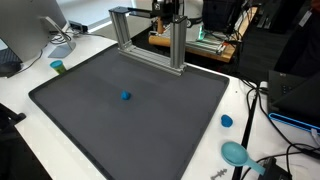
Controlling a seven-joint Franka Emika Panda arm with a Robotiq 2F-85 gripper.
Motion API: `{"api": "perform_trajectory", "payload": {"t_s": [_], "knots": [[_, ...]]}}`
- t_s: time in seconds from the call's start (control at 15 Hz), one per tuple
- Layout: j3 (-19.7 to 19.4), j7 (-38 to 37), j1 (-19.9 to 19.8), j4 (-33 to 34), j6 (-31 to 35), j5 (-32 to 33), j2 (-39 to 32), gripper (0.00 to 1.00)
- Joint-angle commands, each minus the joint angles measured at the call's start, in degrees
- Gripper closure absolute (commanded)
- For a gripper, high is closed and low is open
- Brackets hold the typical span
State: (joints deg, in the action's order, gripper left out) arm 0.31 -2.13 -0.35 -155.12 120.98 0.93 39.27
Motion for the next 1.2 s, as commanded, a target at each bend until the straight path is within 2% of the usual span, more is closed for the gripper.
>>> {"api": "perform_trajectory", "payload": {"t_s": [0.0, 0.07, 0.13, 0.2, 0.27, 0.33, 0.47, 0.8, 0.93, 1.13], "knots": [[-1.58, 2.61, 1.86, 1.00, -2.59, -3.13, -0.36, 0.72], [-1.45, 2.67, 1.77, 1.09, -2.98, -2.94, -0.52, 0.72], [-1.50, 2.96, 1.85, 1.14, -3.39, -3.04, -0.60, 0.36], [-1.73, 3.36, 2.03, 1.00, -3.04, -3.48, -0.52, 0.71], [-1.66, 3.40, 1.97, 1.02, -2.87, -3.58, -0.58, 0.68], [-1.68, 3.50, 1.93, 1.04, -2.99, -3.42, -0.61, 0.69], [-2.21, 3.98, 1.99, 1.09, -2.96, -3.74, -0.42, 0.78], [-2.17, 3.09, 1.91, 1.12, -1.77, -4.28, -0.17, 0.78], [-1.09, 0.25, 0.75, 1.28, 1.47, -3.58, 0.44, 0.78], [0.49, -2.38, -0.26, 4.99, 6.04, -1.92, -1.77, 0.78]]}}
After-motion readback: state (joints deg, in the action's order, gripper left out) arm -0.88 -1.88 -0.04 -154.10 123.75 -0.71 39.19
